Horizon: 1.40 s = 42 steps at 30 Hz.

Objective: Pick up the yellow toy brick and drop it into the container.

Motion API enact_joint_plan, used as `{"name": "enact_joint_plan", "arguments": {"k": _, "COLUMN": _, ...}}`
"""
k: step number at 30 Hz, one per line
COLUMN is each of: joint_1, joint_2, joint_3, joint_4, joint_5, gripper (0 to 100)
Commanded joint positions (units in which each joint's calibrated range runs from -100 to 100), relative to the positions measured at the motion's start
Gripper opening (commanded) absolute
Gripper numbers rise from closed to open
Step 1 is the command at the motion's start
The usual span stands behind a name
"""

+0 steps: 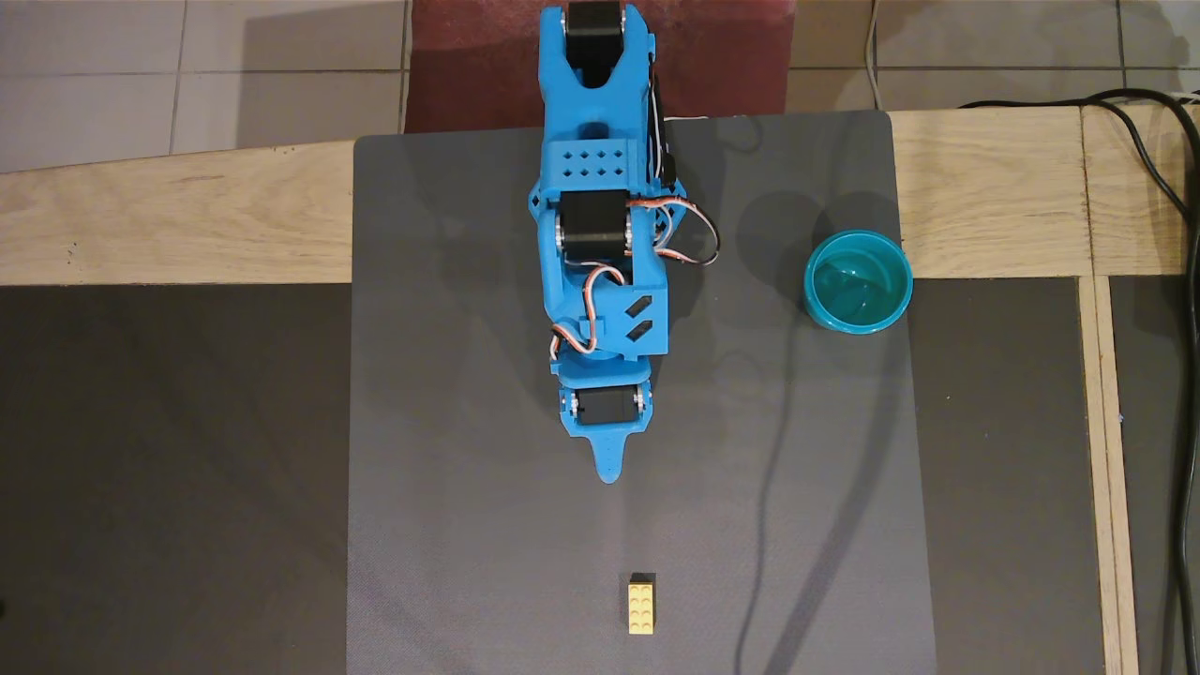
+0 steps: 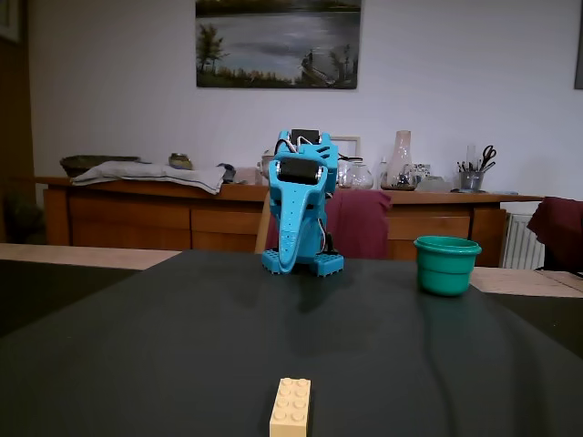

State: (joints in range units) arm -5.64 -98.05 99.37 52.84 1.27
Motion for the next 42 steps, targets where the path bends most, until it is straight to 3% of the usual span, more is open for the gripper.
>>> {"name": "enact_joint_plan", "arguments": {"k": 1, "joint_1": -0.43, "joint_2": -0.44, "joint_3": -0.36, "joint_4": -0.19, "joint_5": -0.07, "gripper": 0}}
{"name": "enact_joint_plan", "arguments": {"k": 10, "joint_1": -2.68, "joint_2": 5.97, "joint_3": -17.78, "joint_4": 8.69, "joint_5": 0.25, "gripper": 0}}
{"name": "enact_joint_plan", "arguments": {"k": 21, "joint_1": -8.71, "joint_2": 40.54, "joint_3": -39.8, "joint_4": 7.54, "joint_5": 0.4, "gripper": 0}}
{"name": "enact_joint_plan", "arguments": {"k": 31, "joint_1": -7.86, "joint_2": 71.74, "joint_3": -61.82, "joint_4": 7.54, "joint_5": 9.24, "gripper": 0}}
{"name": "enact_joint_plan", "arguments": {"k": 37, "joint_1": -5.77, "joint_2": 82.36, "joint_3": -71.93, "joint_4": 7.45, "joint_5": 12.95, "gripper": 0}}
{"name": "enact_joint_plan", "arguments": {"k": 42, "joint_1": -2.21, "joint_2": 91.47, "joint_3": -79.87, "joint_4": 7.45, "joint_5": 19.22, "gripper": 0}}
